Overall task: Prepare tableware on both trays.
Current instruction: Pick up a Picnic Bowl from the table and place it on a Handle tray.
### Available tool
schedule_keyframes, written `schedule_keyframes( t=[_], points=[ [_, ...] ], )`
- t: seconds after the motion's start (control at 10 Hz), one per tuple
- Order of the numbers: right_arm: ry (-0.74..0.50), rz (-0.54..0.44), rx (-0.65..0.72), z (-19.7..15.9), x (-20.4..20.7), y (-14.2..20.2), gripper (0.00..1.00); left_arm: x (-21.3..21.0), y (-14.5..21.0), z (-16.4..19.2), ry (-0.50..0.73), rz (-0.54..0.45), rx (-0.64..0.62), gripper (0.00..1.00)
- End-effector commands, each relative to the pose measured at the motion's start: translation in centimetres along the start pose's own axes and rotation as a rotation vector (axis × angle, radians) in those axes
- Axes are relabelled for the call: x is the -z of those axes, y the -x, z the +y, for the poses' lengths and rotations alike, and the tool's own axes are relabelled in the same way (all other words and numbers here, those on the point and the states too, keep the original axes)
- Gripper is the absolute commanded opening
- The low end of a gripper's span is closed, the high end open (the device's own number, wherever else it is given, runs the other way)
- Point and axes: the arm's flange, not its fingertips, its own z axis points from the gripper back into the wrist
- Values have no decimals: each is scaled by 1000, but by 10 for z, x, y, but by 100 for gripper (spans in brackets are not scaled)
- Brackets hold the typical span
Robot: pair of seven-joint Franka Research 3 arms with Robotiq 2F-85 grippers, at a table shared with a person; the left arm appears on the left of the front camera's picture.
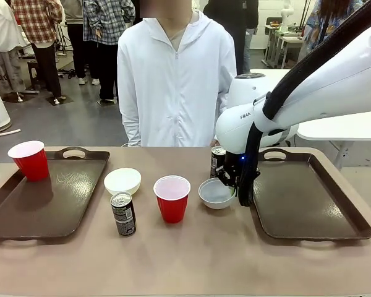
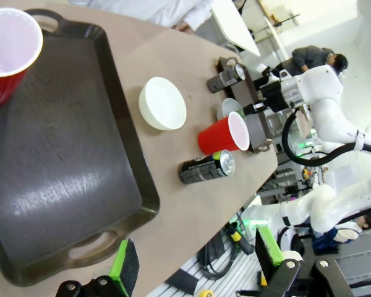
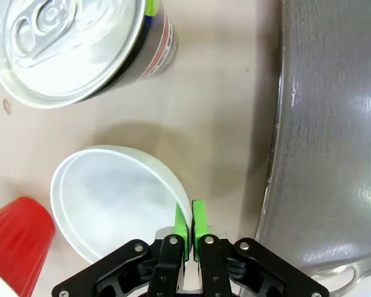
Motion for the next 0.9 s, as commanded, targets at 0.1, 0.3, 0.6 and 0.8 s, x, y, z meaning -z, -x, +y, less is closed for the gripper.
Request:
schedule_keyframes(
  t=[0.1, 0.3, 0.6, 0.8],
  points=[
    [34, 39, -66, -6, -12, 7, 0, -1, 1, 0, 11, -7, 3, 100],
    [-21, -3, -110, -27, -74, 34, 0, -1, 1, 0, 11, -7, 3, 100],
    [-78, 19, -128, -70, -117, 63, 0, -1, 1, 0, 11, -7, 3, 100],
    [-99, 67, -137, -119, -113, 68, 0, -1, 1, 0, 11, -7, 3, 100]
  ],
)
